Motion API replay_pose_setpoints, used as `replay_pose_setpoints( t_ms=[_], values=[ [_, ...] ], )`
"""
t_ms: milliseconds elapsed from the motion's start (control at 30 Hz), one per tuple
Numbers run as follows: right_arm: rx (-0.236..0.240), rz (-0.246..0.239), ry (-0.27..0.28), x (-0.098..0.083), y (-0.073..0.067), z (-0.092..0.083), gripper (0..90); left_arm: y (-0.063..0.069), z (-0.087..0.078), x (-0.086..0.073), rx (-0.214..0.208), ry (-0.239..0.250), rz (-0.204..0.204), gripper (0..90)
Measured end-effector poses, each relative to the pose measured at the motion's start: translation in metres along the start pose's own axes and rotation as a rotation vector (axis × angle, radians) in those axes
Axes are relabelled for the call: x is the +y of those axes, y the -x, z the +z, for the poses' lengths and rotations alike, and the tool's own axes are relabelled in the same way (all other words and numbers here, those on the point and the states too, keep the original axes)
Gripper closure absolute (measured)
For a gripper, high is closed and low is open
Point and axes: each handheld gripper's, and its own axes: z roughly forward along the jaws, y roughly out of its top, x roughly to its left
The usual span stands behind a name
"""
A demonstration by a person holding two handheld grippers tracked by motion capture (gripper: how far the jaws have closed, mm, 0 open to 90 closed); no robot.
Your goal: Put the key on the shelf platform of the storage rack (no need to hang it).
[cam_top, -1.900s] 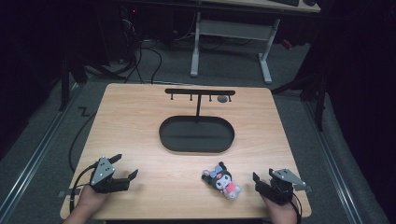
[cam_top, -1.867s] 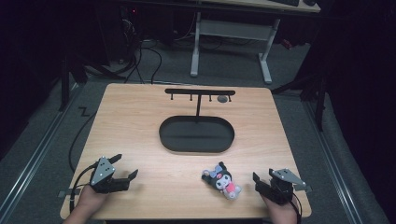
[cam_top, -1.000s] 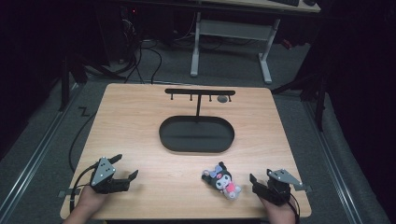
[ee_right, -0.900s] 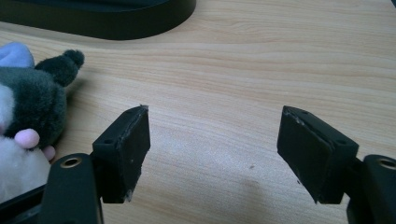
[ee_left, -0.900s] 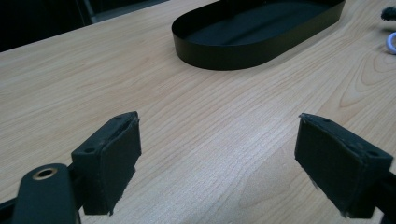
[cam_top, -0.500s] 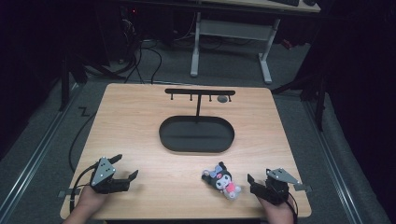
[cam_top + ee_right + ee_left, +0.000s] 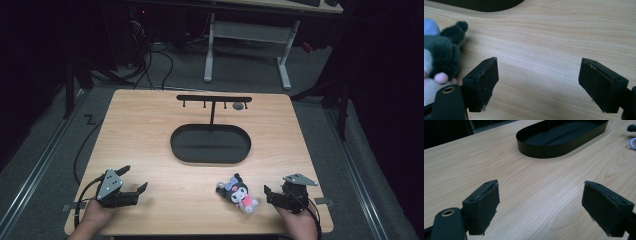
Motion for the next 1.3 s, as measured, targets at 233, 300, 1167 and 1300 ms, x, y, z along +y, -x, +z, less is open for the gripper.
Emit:
replay_pose_setpoints(
  t_ms=[233, 300, 1167, 1300],
  values=[
    [0.032, 0.024, -0.047, 0.01, -0.002, -0.001, 19.4, 0.0, 0.001, 0.0, 0.001, -0.004, 0.001, 15.5],
    [0.03, 0.009, -0.066, 0.011, -0.005, 0.001, 19.4, 0.0, 0.0, 0.0, 0.0, -0.005, 0.002, 15.5],
    [-0.002, -0.14, -0.267, 0.032, -0.021, 0.001, 22.9, 0.0, 0.001, 0.0, 0.001, -0.007, -0.001, 15.5],
    [0.007, -0.139, -0.299, 0.033, -0.021, -0.001, 23.9, 0.0, 0.001, 0.0, 0.0, -0.008, -0.002, 15.4]
  ],
)
